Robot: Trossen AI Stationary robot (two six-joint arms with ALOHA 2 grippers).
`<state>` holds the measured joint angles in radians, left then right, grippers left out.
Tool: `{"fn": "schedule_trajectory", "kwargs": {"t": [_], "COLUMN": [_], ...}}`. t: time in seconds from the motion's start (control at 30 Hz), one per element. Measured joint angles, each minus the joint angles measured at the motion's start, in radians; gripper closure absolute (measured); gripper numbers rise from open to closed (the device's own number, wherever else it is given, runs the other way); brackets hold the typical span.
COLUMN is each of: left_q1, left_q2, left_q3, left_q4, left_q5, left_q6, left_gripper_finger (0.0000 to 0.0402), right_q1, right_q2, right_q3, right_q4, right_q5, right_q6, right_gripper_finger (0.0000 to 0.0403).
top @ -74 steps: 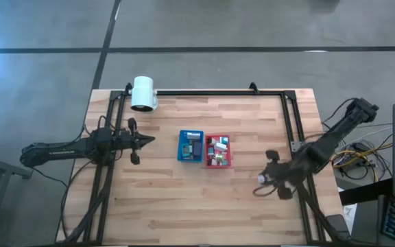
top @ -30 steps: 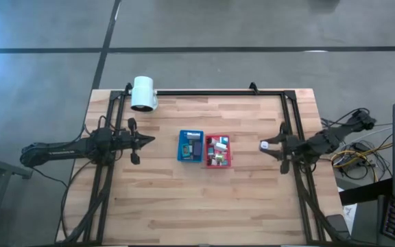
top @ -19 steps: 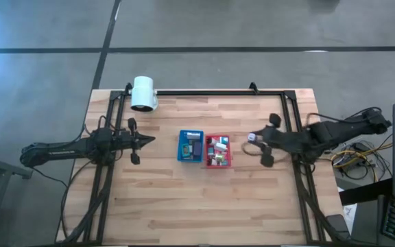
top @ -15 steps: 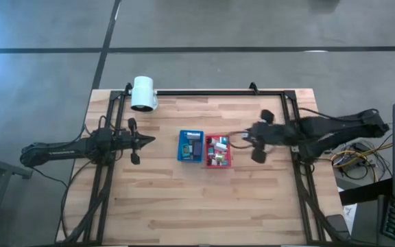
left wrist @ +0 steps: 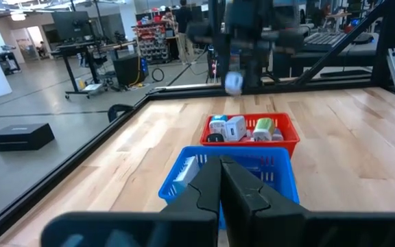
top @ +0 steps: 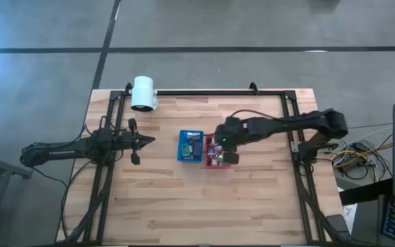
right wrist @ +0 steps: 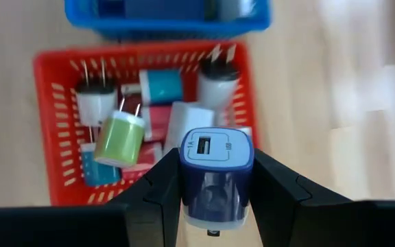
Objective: Pick & Place Office items
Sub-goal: Put the purple adaptor into the red bin
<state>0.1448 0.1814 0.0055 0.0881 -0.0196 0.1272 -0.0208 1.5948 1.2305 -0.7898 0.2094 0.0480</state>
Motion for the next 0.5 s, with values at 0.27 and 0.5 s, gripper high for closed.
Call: {"fn": "schedule_trajectory", "kwargs": {"t": [0.27,0.5], "left_q1": [0.000,0.000], "left_q2": [0.000,0.000], "left_q3": [0.000,0.000], "left_q4": [-0.003,-0.003], "left_q5": [0.000,0.000], "left_q6": [0.000,0.000], "left_gripper_finger": [0.0392,0.0392], "right_q1": [0.000,0.001], "right_q2": [0.167,0.188], "right_q3": [0.027,0.051], "right_q4": [0.008,0.019], "right_q5": [-0.009,-0.061], "right_q6": [0.000,-0.003], "right_gripper_finger": [0.0274,0.0271]}}
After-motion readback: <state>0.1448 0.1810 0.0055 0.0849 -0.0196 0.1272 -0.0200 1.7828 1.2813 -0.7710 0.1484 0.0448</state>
